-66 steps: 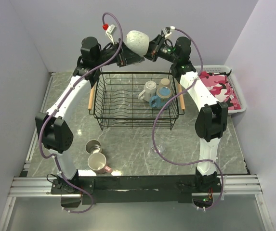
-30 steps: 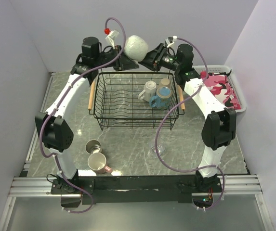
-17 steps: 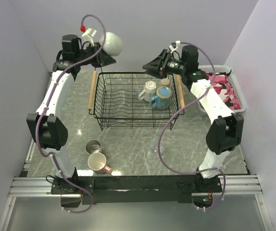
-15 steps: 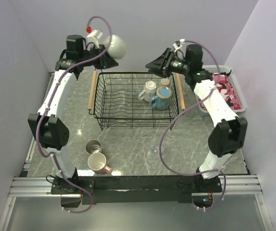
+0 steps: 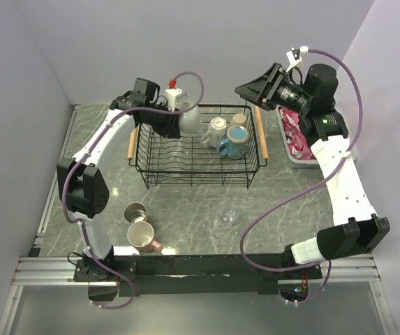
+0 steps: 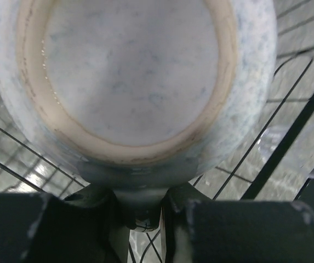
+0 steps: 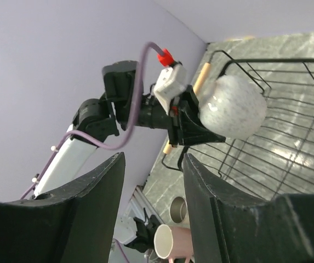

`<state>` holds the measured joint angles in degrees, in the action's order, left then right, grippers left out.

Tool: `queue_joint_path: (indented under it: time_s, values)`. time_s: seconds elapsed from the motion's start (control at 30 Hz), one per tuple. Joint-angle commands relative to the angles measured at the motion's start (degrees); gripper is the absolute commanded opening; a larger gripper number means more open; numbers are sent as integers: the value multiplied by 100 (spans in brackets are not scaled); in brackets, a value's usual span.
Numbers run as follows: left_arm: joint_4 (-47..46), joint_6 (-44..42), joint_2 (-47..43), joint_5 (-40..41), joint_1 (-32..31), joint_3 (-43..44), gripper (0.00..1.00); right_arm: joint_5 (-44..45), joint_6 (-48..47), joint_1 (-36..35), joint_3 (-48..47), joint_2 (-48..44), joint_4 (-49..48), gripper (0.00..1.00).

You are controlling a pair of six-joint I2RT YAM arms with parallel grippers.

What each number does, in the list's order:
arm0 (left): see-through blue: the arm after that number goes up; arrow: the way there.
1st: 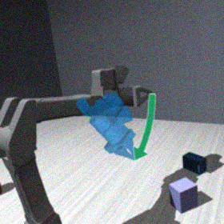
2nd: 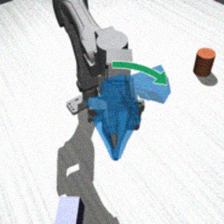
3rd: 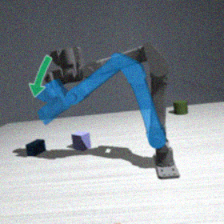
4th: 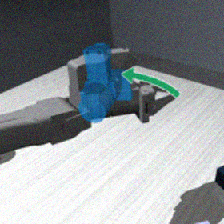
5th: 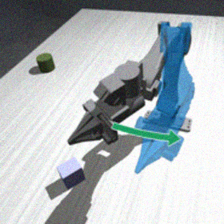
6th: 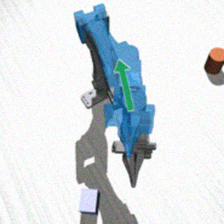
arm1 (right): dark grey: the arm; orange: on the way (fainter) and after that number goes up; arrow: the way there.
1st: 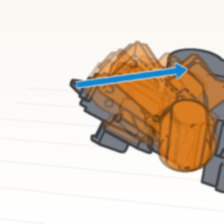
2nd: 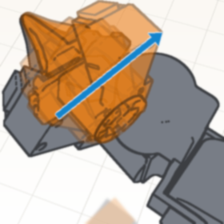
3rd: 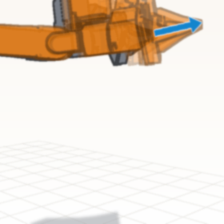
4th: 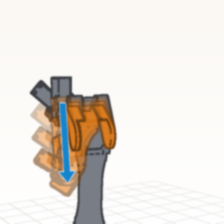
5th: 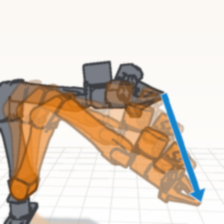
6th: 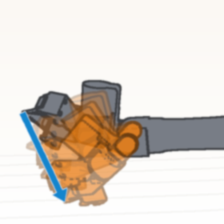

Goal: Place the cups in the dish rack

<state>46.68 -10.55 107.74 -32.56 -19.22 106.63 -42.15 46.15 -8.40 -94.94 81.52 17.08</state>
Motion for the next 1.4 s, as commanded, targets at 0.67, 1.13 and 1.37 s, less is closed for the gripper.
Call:
queue_joint_path:
  time_s: [0.67,1.13,1.37]
  values:
    - [-1353,-791,484,214,-758,-1329,1,286,-475,427,590,-804,832,54]
    - [-1758,-606,1354,865,-758,-740,1,260,-440,665,1064,-1270,902,54]
    - [-1644,-536,1574,804,-767,-494,1,163,-370,726,1319,-1331,744,54]
